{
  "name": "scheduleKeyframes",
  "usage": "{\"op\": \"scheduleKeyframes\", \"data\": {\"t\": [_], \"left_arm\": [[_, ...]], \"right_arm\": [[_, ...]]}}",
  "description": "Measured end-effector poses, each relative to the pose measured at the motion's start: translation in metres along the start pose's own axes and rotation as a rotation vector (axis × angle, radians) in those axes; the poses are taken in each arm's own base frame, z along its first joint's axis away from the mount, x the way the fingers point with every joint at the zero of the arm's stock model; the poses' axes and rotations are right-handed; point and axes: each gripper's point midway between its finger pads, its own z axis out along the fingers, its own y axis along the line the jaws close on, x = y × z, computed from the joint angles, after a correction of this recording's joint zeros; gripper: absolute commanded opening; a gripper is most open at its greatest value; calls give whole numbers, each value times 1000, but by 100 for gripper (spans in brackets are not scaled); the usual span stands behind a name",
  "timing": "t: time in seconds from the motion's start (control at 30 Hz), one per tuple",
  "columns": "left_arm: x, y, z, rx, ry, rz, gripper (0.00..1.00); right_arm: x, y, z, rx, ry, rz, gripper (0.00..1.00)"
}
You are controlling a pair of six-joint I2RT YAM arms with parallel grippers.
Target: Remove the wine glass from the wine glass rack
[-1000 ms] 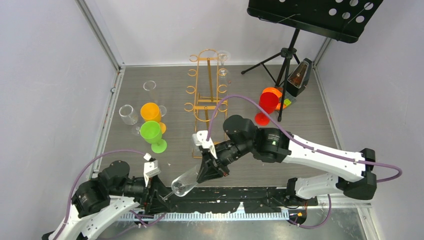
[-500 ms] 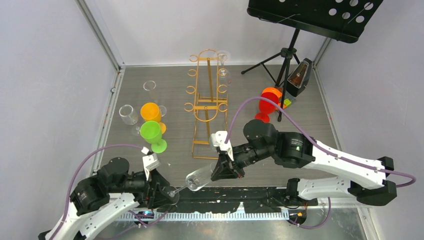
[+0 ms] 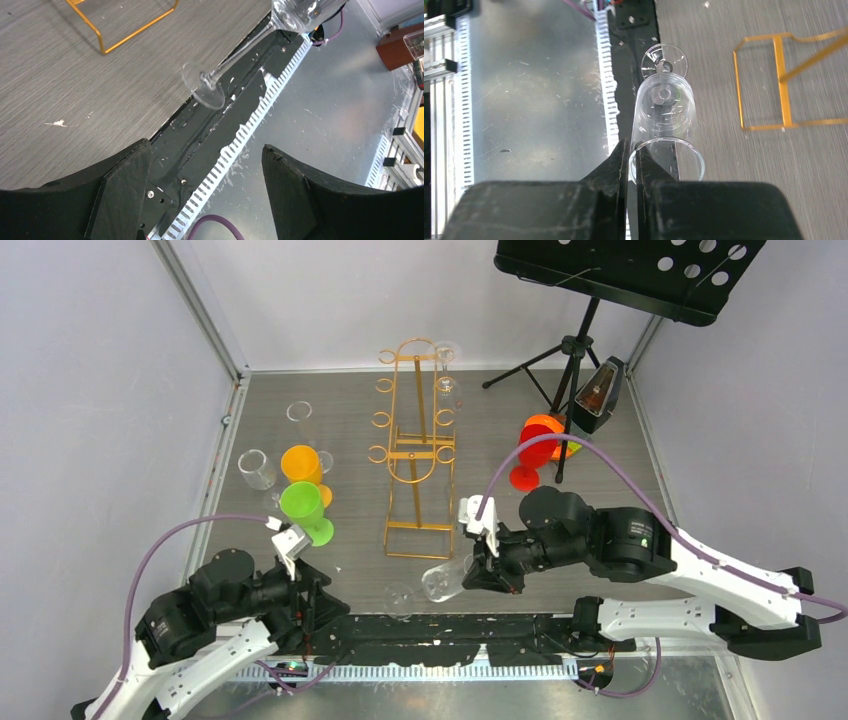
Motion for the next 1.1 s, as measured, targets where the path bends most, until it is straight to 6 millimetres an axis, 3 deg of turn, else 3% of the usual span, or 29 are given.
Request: {"op": "scheduleKeyframes", "data": {"t": [0.33, 0.63, 1.1], "left_arm": [[-14, 6, -1, -46, -63, 10, 79], [-28, 11, -10, -81, -147, 22, 82], [-45, 22, -19, -151, -243, 52, 83]], "right_arm": [[12, -34, -54, 320, 35, 172, 6], [36, -86, -94, 640, 67, 333, 6], [56, -163, -121, 919, 153, 550, 6]]}}
